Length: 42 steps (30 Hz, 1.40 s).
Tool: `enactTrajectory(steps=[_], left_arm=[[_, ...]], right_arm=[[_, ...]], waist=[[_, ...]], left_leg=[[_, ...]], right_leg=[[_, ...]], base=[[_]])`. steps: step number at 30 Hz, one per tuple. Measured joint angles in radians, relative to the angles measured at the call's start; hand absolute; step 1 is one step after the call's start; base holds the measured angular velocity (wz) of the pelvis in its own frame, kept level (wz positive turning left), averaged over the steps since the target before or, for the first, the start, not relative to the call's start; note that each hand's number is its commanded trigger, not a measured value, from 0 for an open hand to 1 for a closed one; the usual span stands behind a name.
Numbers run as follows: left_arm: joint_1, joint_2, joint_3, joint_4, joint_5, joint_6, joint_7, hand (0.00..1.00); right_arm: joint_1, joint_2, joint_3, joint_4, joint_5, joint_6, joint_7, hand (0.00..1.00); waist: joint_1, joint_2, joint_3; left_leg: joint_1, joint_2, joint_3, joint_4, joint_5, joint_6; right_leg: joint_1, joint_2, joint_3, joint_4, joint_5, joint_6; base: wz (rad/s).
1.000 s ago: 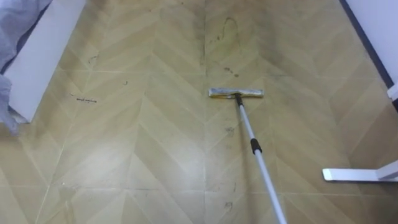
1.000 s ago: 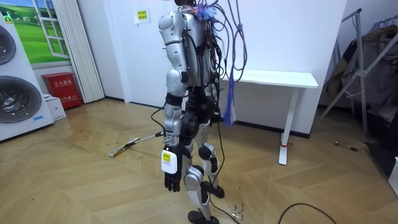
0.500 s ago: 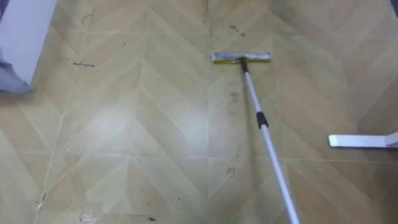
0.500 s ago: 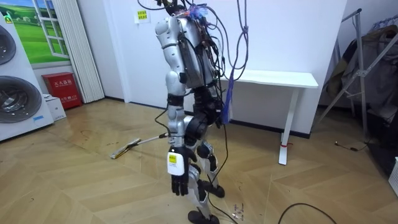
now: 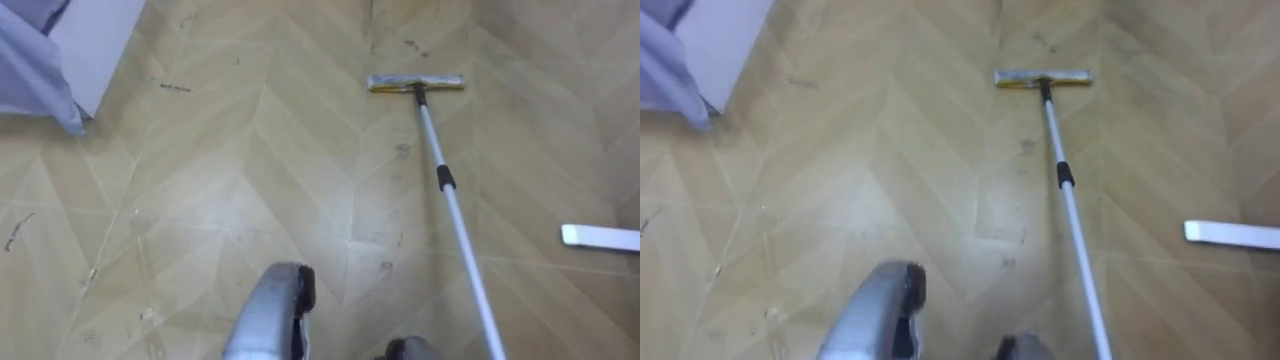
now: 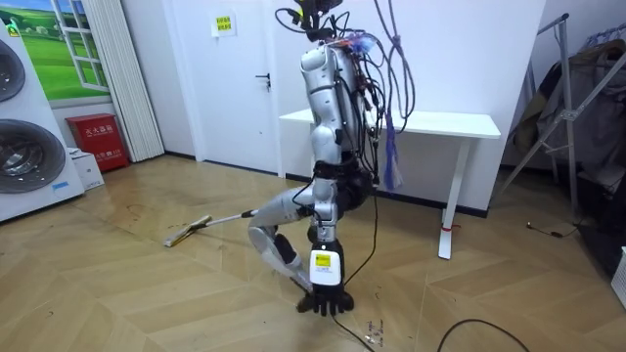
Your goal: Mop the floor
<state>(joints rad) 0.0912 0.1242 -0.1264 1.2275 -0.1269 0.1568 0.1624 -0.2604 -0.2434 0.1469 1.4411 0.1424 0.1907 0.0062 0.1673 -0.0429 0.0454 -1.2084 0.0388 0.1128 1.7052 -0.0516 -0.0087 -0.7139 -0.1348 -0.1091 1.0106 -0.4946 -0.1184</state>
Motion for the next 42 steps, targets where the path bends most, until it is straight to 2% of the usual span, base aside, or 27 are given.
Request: enactTrajectory(steps=[2, 3, 6, 8, 10, 11, 12, 14, 17, 20, 23, 24, 25, 26, 27, 28, 29, 31, 33, 34, 35, 36, 38, 39, 40, 41, 42], left_arm=[[-0.004, 0.009, 0.004, -0.003, 0.013, -0.010, -0.011, 0.00], [-0.012, 0.015, 0.006, -0.001, 0.012, -0.009, -0.024, 0.00], [-0.020, 0.021, 0.006, 0.001, 0.014, 0.018, -0.064, 0.00], [-0.039, 0.017, 0.005, 0.003, 0.022, 0.025, -0.082, 0.00], [-0.062, 0.010, 0.006, 0.006, 0.023, 0.026, -0.080, 0.00], [-0.078, 0.010, 0.005, 0.000, 0.023, 0.025, -0.068, 0.00], [-0.089, 0.012, 0.006, -0.004, 0.021, 0.020, -0.049, 0.00], [-0.092, 0.025, 0.005, -0.031, 0.021, 0.015, -0.018, 0.00], [-0.099, 0.019, -0.001, -0.067, 0.021, 0.008, -0.012, 0.00], [-0.069, 0.018, -0.013, -0.073, 0.022, 0.018, -0.011, 0.00], [-0.040, 0.022, -0.015, -0.074, 0.018, 0.052, 0.014, 0.00], [-0.037, 0.031, -0.016, -0.077, 0.010, 0.065, 0.029, 0.00], [-0.036, 0.036, -0.017, -0.078, -0.004, 0.065, 0.037, 0.00], [-0.038, 0.041, -0.040, -0.080, -0.040, 0.062, 0.055, 0.00], [-0.043, 0.043, -0.051, -0.080, -0.056, 0.057, 0.068, 0.00], [-0.045, 0.045, -0.055, -0.081, -0.064, 0.054, 0.071, 0.00], [-0.045, 0.046, -0.058, -0.086, -0.077, 0.050, 0.071, 0.00], [-0.035, 0.054, -0.060, -0.109, -0.074, 0.044, 0.069, 0.00], [-0.011, 0.054, -0.061, -0.127, -0.072, 0.041, 0.044, 0.00], [-0.002, 0.054, -0.060, -0.134, -0.068, 0.039, 0.034, 0.00], [0.006, 0.054, -0.050, -0.144, -0.038, 0.039, 0.013, 0.00], [0.006, 0.053, -0.034, -0.137, -0.013, 0.041, -0.002, 0.00], [-0.014, 0.050, -0.032, -0.130, 0.021, 0.040, -0.011, 0.00], [-0.021, 0.045, -0.033, -0.133, 0.054, 0.040, -0.012, 0.00], [-0.018, 0.044, -0.033, -0.135, 0.055, 0.038, -0.012, 0.00], [-0.013, 0.042, -0.032, -0.144, 0.055, 0.028, -0.012, 0.00], [-0.015, 0.040, -0.028, -0.151, 0.054, 0.017, -0.006, 0.00]], right_arm=[[-0.013, -0.019, 0.032, -0.002, 0.057, -0.008, 0.020, 1.00], [-0.007, -0.029, 0.056, -0.002, 0.094, -0.008, 0.028, 1.00], [0.053, -0.052, 0.087, 0.000, 0.127, -0.017, 0.042, 1.00], [0.106, -0.071, 0.087, 0.014, 0.124, -0.018, 0.038, 1.00], [0.176, -0.106, 0.087, 0.024, 0.122, -0.017, 0.031, 1.00], [0.236, -0.108, 0.088, 0.021, 0.120, -0.014, 0.012, 1.00], [0.286, -0.105, 0.088, 0.012, 0.122, -0.003, 0.007, 1.00], [0.312, -0.076, 0.088, -0.010, 0.127, 0.016, 0.004, 1.00], [0.329, -0.017, 0.086, -0.011, 0.154, 0.018, -0.015, 1.00], [0.315, -0.001, 0.073, -0.014, 0.162, 0.032, -0.024, 1.00], [0.245, -0.015, 0.066, -0.014, 0.161, 0.071, -0.047, 1.00], [0.188, -0.026, 0.064, 0.003, 0.156, 0.082, -0.051, 1.00], [0.155, -0.033, 0.064, 0.007, 0.152, 0.092, -0.053, 1.00], [0.088, -0.056, 0.067, 0.012, 0.143, 0.099, -0.058, 1.00], [0.011, -0.079, 0.070, 0.010, 0.146, 0.099, -0.059, 1.00], [-0.025, -0.084, 0.075, 0.006, 0.150, 0.096, -0.059, 1.00], [-0.086, -0.101, 0.084, -0.002, 0.156, 0.081, -0.057, 1.00], [-0.160, -0.104, 0.088, -0.009, 0.165, 0.046, -0.047, 1.00], [-0.172, -0.104, 0.098, -0.025, 0.197, 0.023, -0.030, 1.00], [-0.163, -0.104, 0.101, -0.025, 0.208, 0.023, -0.025, 1.00], [-0.130, -0.104, 0.106, -0.027, 0.219, 0.022, -0.016, 1.00], [-0.070, -0.110, 0.104, -0.027, 0.228, 0.016, -0.013, 1.00], [0.036, -0.131, 0.105, -0.008, 0.222, 0.016, -0.018, 1.00], [0.116, -0.142, 0.110, 0.009, 0.214, 0.016, -0.029, 1.00], [0.160, -0.146, 0.112, 0.008, 0.214, 0.016, -0.035, 1.00], [0.241, -0.140, 0.112, 0.006, 0.210, 0.017, -0.041, 1.00], [0.299, -0.142, 0.110, 0.005, 0.210, 0.019, -0.044, 1.00]], waist=[[0.000, 0.011, -0.0067], [-0.003, 0.033, -0.0182], [-0.034, 0.066, -0.0314], [-0.053, 0.074, -0.0386], [-0.078, 0.079, -0.0390], [-0.100, 0.097, -0.0415], [-0.103, 0.120, -0.0406], [-0.118, 0.123, -0.0400], [-0.153, 0.140, -0.0399], [-0.141, 0.139, -0.0385], [-0.113, 0.132, -0.0364], [-0.099, 0.111, -0.0257], [-0.090, 0.109, -0.0265], [-0.069, 0.086, -0.0219], [-0.032, 0.052, -0.0117], [-0.016, 0.036, -0.0088], [0.006, 0.015, -0.0069], [0.029, 0.004, 0.0015], [0.033, 0.003, 0.0028], [0.033, 0.007, 0.0017], [0.032, 0.018, 0.0001], [0.024, 0.027, -0.0064], [0.001, 0.046, -0.0135], [-0.009, 0.063, -0.0237], [-0.016, 0.074, -0.0341], [-0.031, 0.101, -0.0518], [-0.044, 0.126, -0.0575]], left_leg=[[0.065, 0.002, 0.004, -0.294, -0.030, -0.004], [0.129, 0.001, -0.010, -0.513, -0.047, -0.008], [0.273, -0.002, -0.005, -0.824, -0.097, 0.014], [0.287, -0.022, 0.018, -0.827, -0.172, 0.091], [0.300, -0.063, 0.032, -0.798, -0.234, 0.123], [0.310, -0.088, 0.022, -0.760, -0.277, 0.141], [0.327, -0.088, 0.009, -0.727, -0.326, 0.148], [0.349, -0.089, 0.006, -0.721, -0.358, 0.156], [0.385, -0.107, 0.003, -0.745, -0.384, 0.173], [0.440, -0.121, -0.011, -0.755, -0.441, 0.165], [0.490, -0.117, -0.026, -0.685, -0.473, 0.121], [0.453, -0.098, -0.014, -0.561, -0.416, 0.040], [0.426, -0.085, -0.004, -0.489, -0.364, 0.015], [0.357, -0.072, 0.000, -0.361, -0.225, -0.004], [0.288, -0.068, 0.005, -0.266, -0.047, -0.007], [0.259, -0.067, 0.012, -0.238, 0.037, -0.012], [0.197, -0.061, 0.012, -0.175, 0.082, -0.019], [0.122, -0.023, 0.010, -0.185, -0.016, 0.009], [0.140, -0.021, -0.010, -0.515, -0.118, 0.013], [0.162, -0.017, -0.019, -0.628, -0.122, 0.014], [0.205, -0.017, -0.036, -0.798, -0.142, 0.041], [0.225, -0.027, -0.021, -0.800, -0.177, 0.095], [0.266, -0.073, -0.003, -0.794, -0.229, 0.135], [0.304, -0.103, 0.007, -0.783, -0.265, 0.163], [0.321, -0.114, 0.009, -0.779, -0.284, 0.171], [0.360, -0.134, 0.008, -0.777, -0.320, 0.185], [0.398, -0.139, 0.006, -0.780, -0.349, 0.194]], right_leg=[[-0.005, 0.003, -0.004, 0.004, -0.013, 0.025], [-0.003, 0.016, -0.022, 0.005, -0.020, 0.038], [0.008, 0.023, -0.050, 0.033, -0.068, 0.060], [0.027, -0.011, -0.054, 0.035, -0.074, 0.078], [-0.003, -0.046, -0.026, 0.150, -0.038, 0.092], [-0.060, -0.058, 0.011, 0.285, 0.074, 0.099], [-0.109, -0.034, 0.047, 0.382, 0.183, 0.102], [-0.198, 0.005, 0.082, 0.395, 0.184, 0.119], [-0.269, 0.035, 0.074, 0.152, 0.166, 0.138], [-0.268, 0.069, 0.049, -0.099, 0.201, 0.094], [-0.202, 0.067, 0.024, -0.065, 0.173, 0.067], [-0.185, 0.068, 0.024, -0.028, 0.137, 0.051], [-0.179, 0.068, 0.027, -0.010, 0.119, 0.046], [-0.171, 0.075, 0.035, 0.018, 0.089, 0.041], [-0.166, 0.085, 0.061, 0.041, 0.065, 0.035], [-0.167, 0.087, 0.076, 0.051, 0.056, 0.032], [-0.163, 0.093, 0.085, 0.057, 0.039, 0.028], [-0.140, 0.110, 0.085, 0.063, 0.017, 0.035], [-0.068, 0.110, 0.072, 0.048, -0.037, 0.054], [-0.046, 0.110, 0.068, 0.037, -0.050, 0.056], [-0.001, 0.109, 0.059, 0.017, -0.076, 0.067], [0.040, 0.091, 0.051, -0.004, -0.101, 0.086], [0.065, 0.059, 0.081, 0.039, -0.102, 0.113], [0.059, 0.042, 0.104, 0.120, -0.052, 0.149], [0.051, 0.033, 0.109, 0.162, -0.016, 0.156], [0.033, 0.024, 0.122, 0.247, 0.079, 0.157], [0.007, 0.034, 0.144, 0.318, 0.144, 0.163]], base=[[0.22], [0.28], [0.32], [0.40], [0.49], [0.37], [0.17], [-0.18], [0.03], [-0.10], [-0.03], [0.00], [-0.06], [-0.29], [-0.41], [-0.45], [-0.30], [-0.09], [0.27], [0.22], [0.20], [0.32], [0.56], [0.42], [0.21], [0.05], [0.00]])
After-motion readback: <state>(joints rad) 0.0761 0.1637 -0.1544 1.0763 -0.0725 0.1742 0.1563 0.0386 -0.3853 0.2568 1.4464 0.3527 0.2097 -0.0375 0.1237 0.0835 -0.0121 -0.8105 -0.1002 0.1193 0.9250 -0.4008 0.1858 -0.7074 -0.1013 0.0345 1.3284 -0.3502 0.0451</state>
